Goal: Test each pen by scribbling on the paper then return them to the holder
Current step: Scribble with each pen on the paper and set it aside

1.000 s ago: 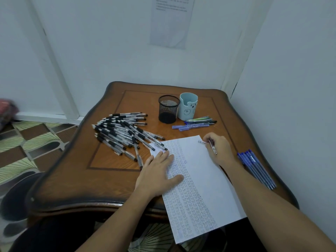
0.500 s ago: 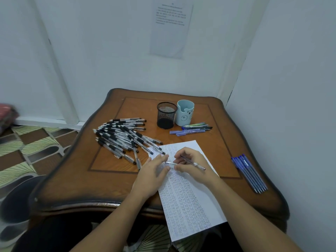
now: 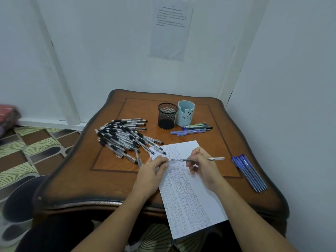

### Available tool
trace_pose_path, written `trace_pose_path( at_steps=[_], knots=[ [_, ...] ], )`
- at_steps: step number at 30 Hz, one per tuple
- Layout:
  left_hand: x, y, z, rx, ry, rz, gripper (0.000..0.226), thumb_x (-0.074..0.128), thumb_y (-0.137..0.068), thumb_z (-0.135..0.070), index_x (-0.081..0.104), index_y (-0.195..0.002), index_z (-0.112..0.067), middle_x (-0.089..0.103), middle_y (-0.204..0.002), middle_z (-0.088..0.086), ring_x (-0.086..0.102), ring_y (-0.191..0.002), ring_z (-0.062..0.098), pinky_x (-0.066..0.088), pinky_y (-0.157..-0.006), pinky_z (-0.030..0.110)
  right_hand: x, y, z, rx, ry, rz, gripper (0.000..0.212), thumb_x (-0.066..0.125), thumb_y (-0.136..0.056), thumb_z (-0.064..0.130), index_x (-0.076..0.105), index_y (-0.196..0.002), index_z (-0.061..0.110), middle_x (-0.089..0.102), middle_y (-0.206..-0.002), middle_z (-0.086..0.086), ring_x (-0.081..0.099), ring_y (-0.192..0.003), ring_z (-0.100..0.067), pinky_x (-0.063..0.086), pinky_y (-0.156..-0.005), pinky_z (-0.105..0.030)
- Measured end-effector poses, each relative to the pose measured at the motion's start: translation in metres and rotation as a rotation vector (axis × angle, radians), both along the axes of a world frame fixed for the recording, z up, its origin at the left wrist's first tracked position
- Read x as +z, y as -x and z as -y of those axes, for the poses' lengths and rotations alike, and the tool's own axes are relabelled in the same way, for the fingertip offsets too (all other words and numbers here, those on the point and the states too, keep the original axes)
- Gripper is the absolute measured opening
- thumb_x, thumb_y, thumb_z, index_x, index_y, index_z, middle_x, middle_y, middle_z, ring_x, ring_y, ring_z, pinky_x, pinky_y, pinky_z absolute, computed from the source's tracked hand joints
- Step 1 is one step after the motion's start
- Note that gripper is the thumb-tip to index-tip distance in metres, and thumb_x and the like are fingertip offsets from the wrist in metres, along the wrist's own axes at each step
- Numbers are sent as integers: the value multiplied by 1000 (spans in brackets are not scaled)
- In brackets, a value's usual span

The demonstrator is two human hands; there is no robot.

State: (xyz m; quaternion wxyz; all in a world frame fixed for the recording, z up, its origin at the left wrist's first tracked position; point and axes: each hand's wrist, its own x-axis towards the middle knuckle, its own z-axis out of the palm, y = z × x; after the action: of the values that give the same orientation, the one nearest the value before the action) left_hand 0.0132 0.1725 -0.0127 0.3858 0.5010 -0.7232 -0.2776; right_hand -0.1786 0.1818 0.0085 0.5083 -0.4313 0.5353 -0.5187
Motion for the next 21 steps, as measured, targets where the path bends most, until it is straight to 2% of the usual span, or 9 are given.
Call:
trace_pose_path(
  at_steps=[5,7,9,12,14,16,17,19,21],
  knots=[
    [-1,1,0,-9,7,-25,14,61,-95,-22,71,-105,-22,56,-73,-27,54,-82,-9,40,-102,44,-2,0,-3,92,-30,54,15,57,-92,-5,57,-81,5,66,-71,-14,47,-58,-16,36,-52,-27],
    [-1,0,0,-12,8,-41,13,62,-94,-21,71,-103,-22,57,-65,-24,54,-78,-8,40,-99,46,-2,-2,-7,147,-54,101,7,71,-85,1,66,-83,5,66,-71,-12,46,-59,-15,36,-55,-25],
    [-2,0,0,-8,-5,-66,12,62,-94,-19,72,-101,-22,58,-64,-19,55,-70,-3,41,-96,47,-1,-3,-9,151,-64,152,12,77,-77,11,75,-87,6,68,-76,-13,51,-64,-16,39,-57,-25],
    [-6,-1,2,18,-16,-111,12,63,-93,-24,70,-94,-34,62,-71,-19,53,-67,0,43,-73,33,-1,-1,-8,114,-40,211,19,60,-94,14,77,-97,5,73,-89,-18,60,-71,-17,42,-52,-26],
    [-8,-2,3,33,-29,-136,13,63,-93,-25,70,-90,-36,64,-73,-21,52,-66,-1,37,-66,26,-4,-1,-8,126,-36,173,26,50,-101,11,76,-101,4,74,-93,-17,59,-72,-17,41,-50,-25],
    [-8,-1,4,41,-59,-156,14,63,-93,-22,72,-87,-31,67,-74,-15,55,-66,2,45,-75,33,-8,-2,-8,149,-16,138,27,50,-102,10,77,-101,7,73,-96,-16,57,-72,-17,40,-47,-23],
    [-8,-1,4,44,-72,-161,14,62,-93,-20,73,-86,-27,69,-74,-10,57,-67,4,46,-90,39,-10,-2,-8,159,-11,131,27,52,-101,10,78,-100,9,73,-98,-17,56,-72,-18,40,-47,-23],
    [-8,-2,4,45,-83,-179,15,61,-94,-18,72,-86,-24,71,-76,-5,60,-72,5,35,-111,40,-11,-2,-7,177,-7,122,23,56,-99,12,78,-102,10,73,-100,-17,55,-73,-18,40,-46,-22],
    [-7,-3,3,41,-96,-209,17,61,-94,-18,71,-87,-29,71,-80,-9,63,-81,8,46,-98,35,-11,-2,-5,199,-8,116,21,63,-93,19,77,-106,11,73,-101,-16,56,-73,-15,40,-46,-22]
  ],
)
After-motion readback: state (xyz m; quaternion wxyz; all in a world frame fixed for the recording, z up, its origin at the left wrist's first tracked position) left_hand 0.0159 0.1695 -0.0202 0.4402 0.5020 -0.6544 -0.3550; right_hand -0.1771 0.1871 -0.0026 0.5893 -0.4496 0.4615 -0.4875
